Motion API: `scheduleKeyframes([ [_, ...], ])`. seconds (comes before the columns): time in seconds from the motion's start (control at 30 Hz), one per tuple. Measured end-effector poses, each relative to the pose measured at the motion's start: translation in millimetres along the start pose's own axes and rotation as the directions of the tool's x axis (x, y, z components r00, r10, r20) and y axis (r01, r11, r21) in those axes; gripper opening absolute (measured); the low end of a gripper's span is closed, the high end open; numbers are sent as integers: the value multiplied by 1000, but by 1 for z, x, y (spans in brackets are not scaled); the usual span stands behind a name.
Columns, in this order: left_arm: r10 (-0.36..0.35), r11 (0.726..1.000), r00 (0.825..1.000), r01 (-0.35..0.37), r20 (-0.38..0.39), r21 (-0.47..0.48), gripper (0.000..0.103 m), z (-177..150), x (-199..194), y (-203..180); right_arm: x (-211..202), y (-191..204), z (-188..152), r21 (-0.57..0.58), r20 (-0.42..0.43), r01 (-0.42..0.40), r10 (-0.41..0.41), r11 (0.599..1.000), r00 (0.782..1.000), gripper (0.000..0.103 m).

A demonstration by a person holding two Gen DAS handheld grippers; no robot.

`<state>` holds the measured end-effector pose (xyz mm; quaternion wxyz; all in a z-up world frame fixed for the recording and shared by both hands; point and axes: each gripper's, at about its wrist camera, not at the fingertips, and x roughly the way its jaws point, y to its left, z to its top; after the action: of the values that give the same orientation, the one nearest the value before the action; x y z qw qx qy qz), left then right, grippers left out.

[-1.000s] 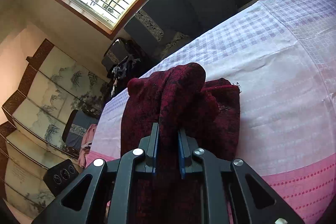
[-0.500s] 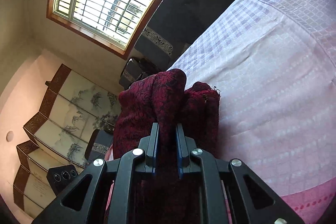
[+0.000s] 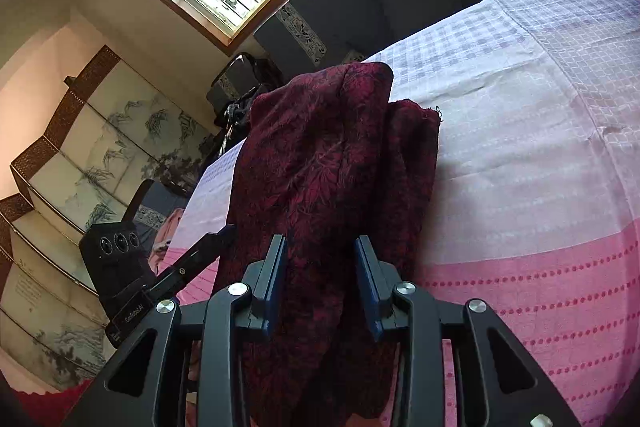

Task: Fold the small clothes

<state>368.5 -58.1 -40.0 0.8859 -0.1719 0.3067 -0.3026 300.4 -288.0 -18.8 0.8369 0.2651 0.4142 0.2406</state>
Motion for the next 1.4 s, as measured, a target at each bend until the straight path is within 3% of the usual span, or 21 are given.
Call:
scheduleKeyframes([
  [0.03,0,1000,1000,0,-2,-6,71,0,0,0,6,0,-3,2,-16,13,-13,1000,1000,31],
  [0.07,-2,1000,1000,2,-6,-15,71,2,-1,1,9,0,-5,7,-20,28,-27,1000,999,13],
  [0.2,-49,997,999,48,-22,-53,75,5,-4,4,-9,7,-11,-30,74,39,-36,999,997,11],
  [0.27,-41,999,998,40,-49,-29,75,3,2,1,-18,2,-17,-20,115,46,-44,999,992,11],
  [0.33,-24,1000,998,25,-50,14,75,0,4,-5,-10,-13,-24,10,99,74,-75,997,992,11],
  [0.47,-1,999,999,3,-39,53,75,-6,7,-5,6,-36,-29,122,99,-19,7,992,995,12],
  [0.53,8,998,999,-6,-39,67,75,-8,9,-5,9,-32,-26,106,90,-16,7,994,996,13],
  [0.7,23,997,999,-21,-27,71,75,-10,9,-5,0,-9,-20,48,141,77,-83,996,986,26],
  [0.83,28,997,999,-26,-23,71,75,-11,9,-6,-7,-9,-19,44,154,197,-201,979,967,61],
  [0.87,27,997,999,-26,-21,68,75,-11,9,-7,-6,-11,-18,46,151,178,-183,983,971,61],
  [0.9,27,997,999,-26,-20,67,75,-12,8,-7,-4,-14,-18,52,142,151,-157,987,977,58],
  [0.93,26,998,1000,-24,-17,64,75,-12,7,-6,-2,-14,-17,52,139,127,-133,990,981,34],
  [0.97,30,998,999,-29,-11,62,75,-12,6,-6,2,-12,-15,37,124,117,-121,992,985,20],
  [1.07,57,996,998,-58,14,63,75,-10,3,-2,12,-1,-10,-9,105,139,-137,990,985,18],
  [1.13,79,995,996,-81,32,56,75,-6,1,4,12,11,-4,-40,146,132,-125,990,981,17],
  [1.23,35,999,999,-35,33,-18,75,-2,-2,16,7,3,6,15,226,-12,8,1000,974,16],
  [1.33,31,999,999,-32,24,38,75,-8,-1,9,21,-25,-9,91,158,33,-47,995,986,16],
  [1.4,43,997,999,-45,25,64,76,-11,0,4,18,-31,-19,111,161,10,-28,994,987,16],
])
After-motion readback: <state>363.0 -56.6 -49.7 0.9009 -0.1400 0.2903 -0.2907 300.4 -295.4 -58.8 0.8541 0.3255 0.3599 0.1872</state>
